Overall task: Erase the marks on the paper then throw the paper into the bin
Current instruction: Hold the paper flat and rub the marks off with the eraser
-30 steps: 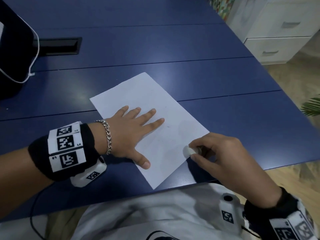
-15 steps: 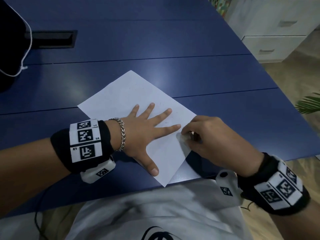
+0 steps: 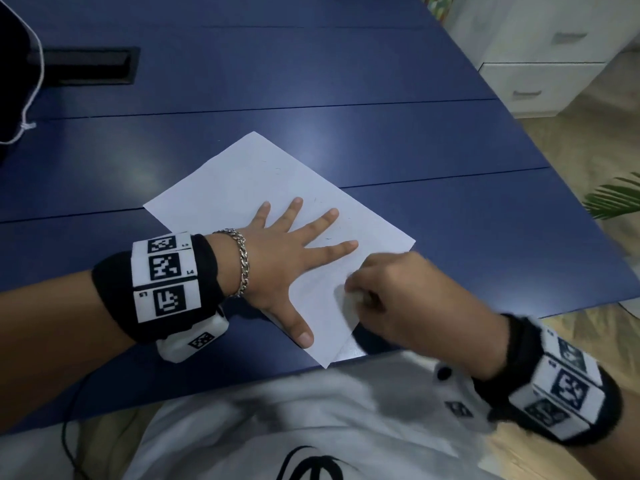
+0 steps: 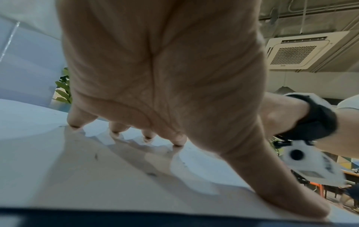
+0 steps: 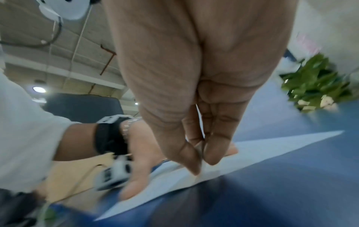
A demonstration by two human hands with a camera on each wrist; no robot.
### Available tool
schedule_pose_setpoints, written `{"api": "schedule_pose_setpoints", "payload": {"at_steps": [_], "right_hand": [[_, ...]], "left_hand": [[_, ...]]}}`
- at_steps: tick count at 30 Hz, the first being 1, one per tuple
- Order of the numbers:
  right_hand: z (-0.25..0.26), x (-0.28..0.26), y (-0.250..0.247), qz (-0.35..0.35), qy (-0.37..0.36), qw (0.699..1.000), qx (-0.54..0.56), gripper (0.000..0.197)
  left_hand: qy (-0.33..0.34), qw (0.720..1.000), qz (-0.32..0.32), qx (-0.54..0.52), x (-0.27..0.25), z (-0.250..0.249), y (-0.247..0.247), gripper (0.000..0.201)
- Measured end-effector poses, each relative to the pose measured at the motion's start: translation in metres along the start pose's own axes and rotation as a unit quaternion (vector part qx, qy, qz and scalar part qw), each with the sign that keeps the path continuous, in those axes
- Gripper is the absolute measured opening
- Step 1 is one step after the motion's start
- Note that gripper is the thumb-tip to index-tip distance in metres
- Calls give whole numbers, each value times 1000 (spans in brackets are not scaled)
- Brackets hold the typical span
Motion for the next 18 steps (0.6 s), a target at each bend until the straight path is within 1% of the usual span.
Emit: {"api": "schedule_pose_setpoints", "payload": {"at_steps": [2, 3, 6, 8, 11, 15, 16, 18], "right_hand": [[9, -8, 2, 36, -22, 999, 24, 12], [3, -7, 1, 31, -17, 999, 22, 12], [-29, 1, -8, -52, 44, 997, 27, 10], [-39, 2, -10, -73, 56, 995, 40, 9], [-40, 7, -7, -41, 42, 998, 16, 9], [-45, 23, -11, -36, 25, 999, 1, 8], [-44, 26, -13, -39, 17, 999, 2, 8], [-43, 32, -16, -38, 1, 999, 2, 9]], "left_hand": [[-1, 1000, -2, 1, 1, 0, 0, 148], [-1, 1000, -3, 1, 1, 1, 0, 148], [-2, 1000, -8, -3, 0, 1, -1, 147], [-11, 1000, -14, -5, -3, 0, -1, 145], [-46, 998, -36, 15, -7, -3, 4, 140], [-94, 991, -77, 61, -14, -10, 7, 132], [-92, 991, -77, 55, -14, -9, 6, 134], [-63, 996, -65, 22, -12, -8, 3, 137]]}}
Point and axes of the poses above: each hand's wrist, its own x-axis towards the middle knuckle, its own y-axis out of the palm, z = x × y, the point moved 3 cm from there along x, towards the middle knuckle, and after that the axes turned 14 degrees about -x, right-handed, at the moved point
